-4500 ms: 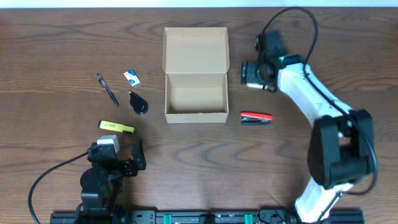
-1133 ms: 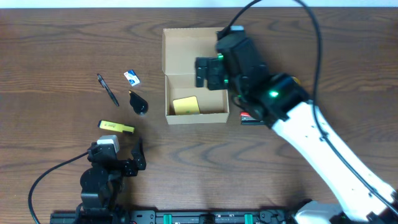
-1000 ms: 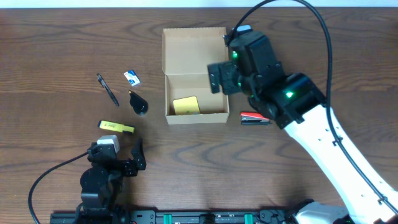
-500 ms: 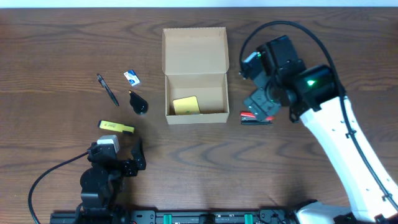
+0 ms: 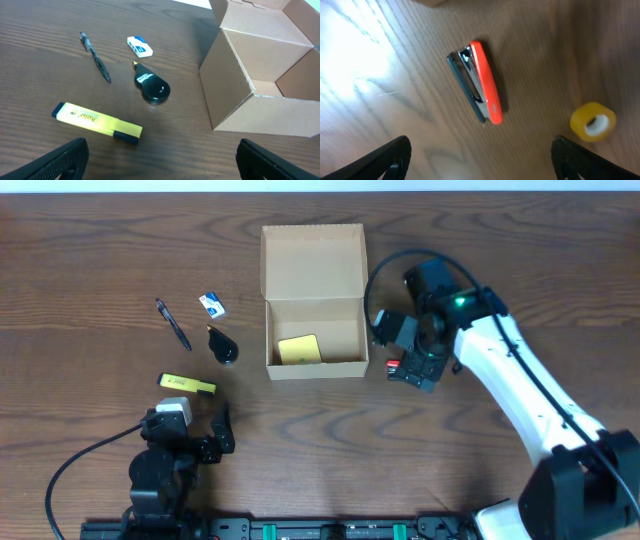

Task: Pack container
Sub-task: 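Release the pad and move the right gripper to the stapler, then grasp the red-and-black stapler with the right gripper, then lift the stapler and lower it into the box beside the pad, then open the right gripper, adjust the stapler flat, and withdraw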

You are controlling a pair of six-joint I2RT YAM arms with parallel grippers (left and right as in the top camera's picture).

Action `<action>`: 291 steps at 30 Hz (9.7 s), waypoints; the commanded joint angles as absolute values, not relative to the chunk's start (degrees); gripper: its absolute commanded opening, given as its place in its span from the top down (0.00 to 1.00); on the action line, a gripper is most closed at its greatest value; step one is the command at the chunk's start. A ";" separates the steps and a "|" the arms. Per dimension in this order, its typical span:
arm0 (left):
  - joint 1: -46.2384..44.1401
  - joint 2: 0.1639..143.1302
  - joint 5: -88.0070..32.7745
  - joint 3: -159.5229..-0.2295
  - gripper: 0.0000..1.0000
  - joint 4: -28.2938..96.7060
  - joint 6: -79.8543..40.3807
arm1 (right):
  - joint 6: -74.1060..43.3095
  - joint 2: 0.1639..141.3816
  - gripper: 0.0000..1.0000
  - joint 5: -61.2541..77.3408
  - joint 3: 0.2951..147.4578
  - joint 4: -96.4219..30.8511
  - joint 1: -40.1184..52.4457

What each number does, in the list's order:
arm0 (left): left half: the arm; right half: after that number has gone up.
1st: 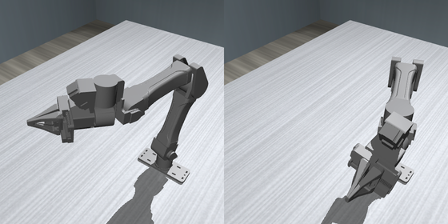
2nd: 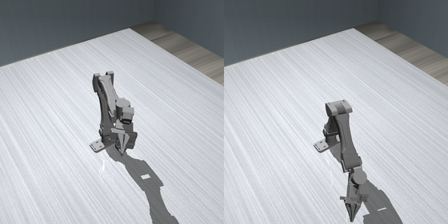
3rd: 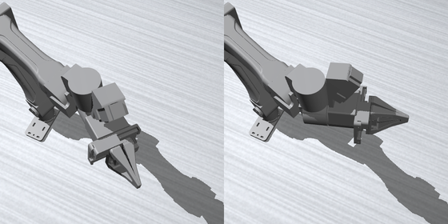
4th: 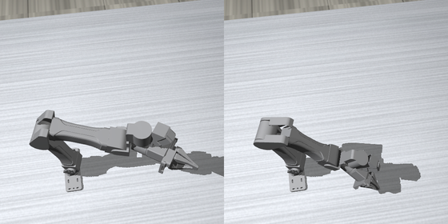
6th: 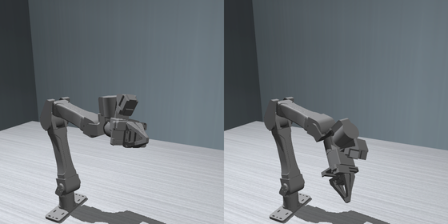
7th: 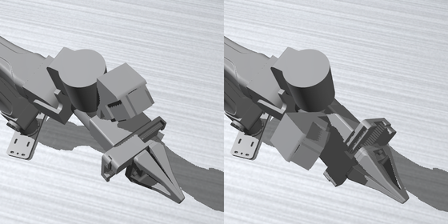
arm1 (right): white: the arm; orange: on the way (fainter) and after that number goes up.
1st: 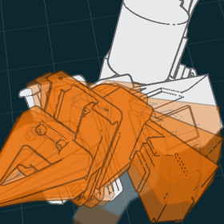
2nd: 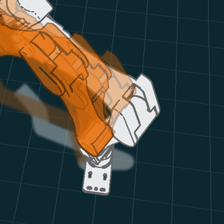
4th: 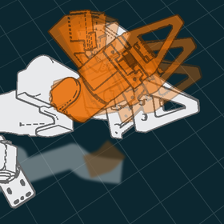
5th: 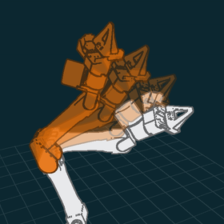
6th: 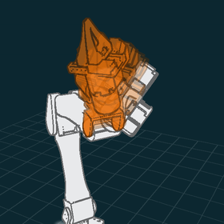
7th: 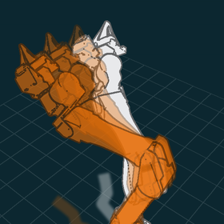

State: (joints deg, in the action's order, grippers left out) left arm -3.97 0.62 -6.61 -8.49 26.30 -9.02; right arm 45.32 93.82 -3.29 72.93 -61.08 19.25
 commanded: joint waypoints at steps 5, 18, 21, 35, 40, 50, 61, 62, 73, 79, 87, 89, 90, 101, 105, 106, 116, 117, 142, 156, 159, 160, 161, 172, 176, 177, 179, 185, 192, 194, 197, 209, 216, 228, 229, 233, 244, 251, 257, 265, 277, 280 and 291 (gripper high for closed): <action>-4.21 0.23 -5.78 -7.44 0.05 26.09 -8.80 | 50.50 97.80 0.09 -5.08 65.93 -56.05 18.04; -4.21 0.23 -5.78 -7.44 0.05 26.09 -8.80 | 50.46 105.14 0.10 -5.67 63.51 -46.87 16.43; -4.21 0.23 -5.78 -7.44 0.05 26.09 -8.80 | 50.43 105.14 0.09 -5.72 63.51 -45.89 16.40; -4.21 0.23 -5.78 -7.44 0.05 26.09 -8.80 | 50.68 105.14 0.07 -2.72 62.76 -43.22 12.14; -4.21 0.23 -5.78 -7.44 0.05 26.09 -8.80 | 50.65 105.14 0.09 1.80 62.76 -43.22 11.81; -4.21 0.23 -5.78 -7.44 0.05 26.09 -8.80 | 50.65 105.14 0.11 4.82 61.12 -41.91 11.68; -4.21 0.23 -5.78 -7.44 0.05 26.09 -8.80 | 50.65 105.14 0.42 4.99 58.70 -38.85 11.70; -4.21 0.23 -5.78 -7.44 0.05 26.09 -8.80 | 50.63 105.14 0.45 4.99 58.70 -38.76 11.70; -4.21 0.23 -5.78 -7.44 0.05 26.09 -8.80 | 48.21 105.14 0.79 4.99 58.70 -38.76 11.70; -4.21 0.23 -5.78 -7.44 0.05 26.09 -8.80 | 42.28 105.14 0.98 4.97 58.70 -38.30 11.70; -4.21 0.23 -5.78 -7.44 0.05 26.09 -8.80 | 23.18 104.99 0.99 4.32 62.24 -39.81 11.70; -4.21 0.23 -5.78 -7.44 0.05 26.09 -8.80 | 19.86 104.86 0.99 3.84 65.78 -41.76 11.70; -4.21 0.23 -5.78 -7.44 0.05 26.09 -8.80 | 18.28 104.84 0.99 2.90 67.99 -43.11 11.70; -4.21 0.23 -5.78 -7.44 0.05 26.09 -8.80 | 17.41 104.84 0.99 -0.43 93.56 -51.11 11.92; -4.21 0.21 -5.78 -7.44 0.05 26.09 -8.80 | 29.78 104.84 0.99 8.38 98.74 -48.29 13.56; -4.21 0.23 -5.78 -7.44 0.05 26.09 -8.80 | 32.01 104.84 0.99 9.85 99.02 -47.97 14.15; -4.21 0.23 -5.78 -7.44 0.05 26.09 -8.80 | 48.36 105.14 0.99 16.16 98.67 -48.82 24.51; -4.21 0.23 -5.78 -7.44 0.05 26.09 -8.80 | 50.11 105.14 0.99 16.23 98.59 -48.82 25.32; -4.21 0.23 -5.78 -7.44 0.05 26.09 -8.80 | 57.47 110.63 0.99 22.57 97.69 -47.66 30.72; -4.21 0.23 -5.78 -7.44 0.05 26.09 -8.80 | 57.91 114.50 0.99 22.24 97.69 -48.80 30.79; -4.21 0.21 -5.78 -7.44 0.05 26.09 -8.82 | 57.89 114.50 0.99 22.28 97.71 -48.75 30.72; -4.21 0.23 -5.78 -7.44 0.05 26.09 -8.80 | 57.89 114.50 0.99 22.28 97.71 -48.88 30.79; -4.21 0.21 -5.78 -7.44 0.05 26.09 -8.80 | 57.89 114.50 0.99 22.31 97.71 -49.06 30.79; -4.21 0.23 -5.78 -7.44 0.05 26.09 -8.80 | 64.86 115.20 0.99 15.88 97.69 -49.82 30.79; -4.21 0.23 -5.78 -7.44 0.05 26.09 -8.80 | 66.54 116.97 0.99 15.64 97.69 -49.47 30.79; -4.21 0.23 -5.78 -7.44 0.05 26.09 -8.80 | 66.52 117.27 0.99 15.66 97.69 -49.08 30.83; -4.21 0.23 -5.78 -7.44 0.05 26.09 -8.80 | 66.52 117.75 0.99 16.45 97.69 -48.40 30.83; -4.21 0.23 -5.78 -7.44 0.05 26.09 -8.80 | 66.52 119.04 0.99 18.39 97.69 -48.58 30.92; -4.21 0.21 -5.78 -7.44 0.05 26.09 -8.80 | 66.52 122.58 0.99 18.46 97.69 -45.58 31.59; -4.21 0.23 -5.78 -7.44 0.05 26.09 -8.80 | 66.52 123.00 0.99 18.46 97.69 -45.08 31.70; -4.21 0.23 -5.78 -7.44 0.04 26.09 -8.80 | 66.50 123.57 0.99 18.46 97.69 -44.03 31.90; -4.21 0.23 -5.78 -7.44 0.05 26.09 -8.80 | 63.86 124.51 0.99 20.16 97.69 -40.49 33.45; -4.21 0.23 -5.78 -7.44 0.05 26.09 -8.80 | 63.86 125.86 0.99 20.14 97.69 -38.94 33.58; -4.21 0.23 -5.78 -7.44 0.05 26.09 -8.80 | 59.24 126.23 0.78 19.46 97.69 -39.18 33.58; -4.21 0.23 -5.78 -7.44 0.05 26.09 -8.80 | 58.52 126.26 0.76 19.46 97.69 -39.16 33.58; -4.21 0.23 -5.78 -7.44 0.05 26.09 -8.80 | 58.26 126.23 0.01 19.46 97.71 -39.13 33.58; -4.21 0.23 -5.78 -7.44 0.05 26.09 -8.80 | 58.11 126.21 0.01 19.49 97.73 -39.20 33.58; -4.21 0.23 -5.78 -7.44 0.05 26.09 -8.82 | 55.66 122.93 0.01 19.49 98.19 -39.18 33.58; -4.21 0.23 -5.78 -7.44 0.05 26.09 -8.80 | 49.84 116.99 0.01 19.49 98.19 -39.16 33.56; -4.21 0.23 -5.78 -7.44 0.05 26.09 -8.80 | 39.79 110.28 0.01 19.51 98.19 -38.76 33.56; -4.21 0.23 -5.78 -7.44 0.05 26.09 -8.80 | -16.36 106.80 0.01 27.79 98.19 -30.24 26.00; -4.21 0.23 -5.78 -7.44 0.05 26.09 -8.80 | -17.15 106.80 0.01 33.56 98.19 -32.27 23.64; -4.21 0.23 -5.78 -7.44 0.05 26.09 -8.80 | 3.31 107.63 0.98 21.39 98.13 -48.88 25.19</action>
